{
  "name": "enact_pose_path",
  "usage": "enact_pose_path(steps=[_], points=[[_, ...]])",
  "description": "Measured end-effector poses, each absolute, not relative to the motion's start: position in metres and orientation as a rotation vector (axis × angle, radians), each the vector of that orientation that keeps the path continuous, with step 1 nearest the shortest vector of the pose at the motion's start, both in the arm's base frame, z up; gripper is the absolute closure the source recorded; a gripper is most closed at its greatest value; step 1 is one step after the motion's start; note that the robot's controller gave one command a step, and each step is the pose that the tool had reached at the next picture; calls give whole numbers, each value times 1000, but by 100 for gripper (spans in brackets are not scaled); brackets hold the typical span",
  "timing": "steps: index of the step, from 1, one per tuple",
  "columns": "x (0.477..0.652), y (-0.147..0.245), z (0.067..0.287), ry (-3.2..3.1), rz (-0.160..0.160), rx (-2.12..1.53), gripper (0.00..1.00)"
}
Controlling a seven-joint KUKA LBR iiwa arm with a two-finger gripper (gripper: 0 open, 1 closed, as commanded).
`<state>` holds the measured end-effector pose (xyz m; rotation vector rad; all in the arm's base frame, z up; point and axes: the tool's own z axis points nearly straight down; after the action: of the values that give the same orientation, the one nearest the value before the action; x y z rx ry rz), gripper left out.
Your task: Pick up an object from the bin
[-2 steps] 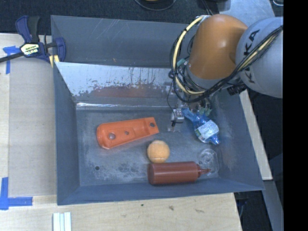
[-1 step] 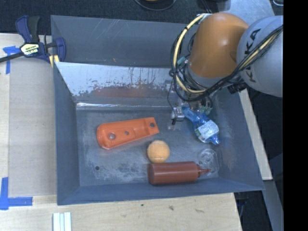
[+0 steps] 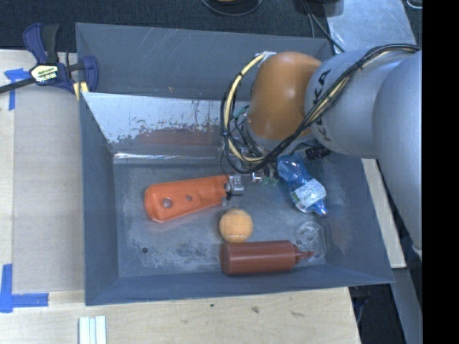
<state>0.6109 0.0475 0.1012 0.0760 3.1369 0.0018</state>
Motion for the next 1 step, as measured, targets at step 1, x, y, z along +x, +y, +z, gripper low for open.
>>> enact_pose_path(steps=[1], points=[[585, 92, 100, 3125, 2, 256, 100]])
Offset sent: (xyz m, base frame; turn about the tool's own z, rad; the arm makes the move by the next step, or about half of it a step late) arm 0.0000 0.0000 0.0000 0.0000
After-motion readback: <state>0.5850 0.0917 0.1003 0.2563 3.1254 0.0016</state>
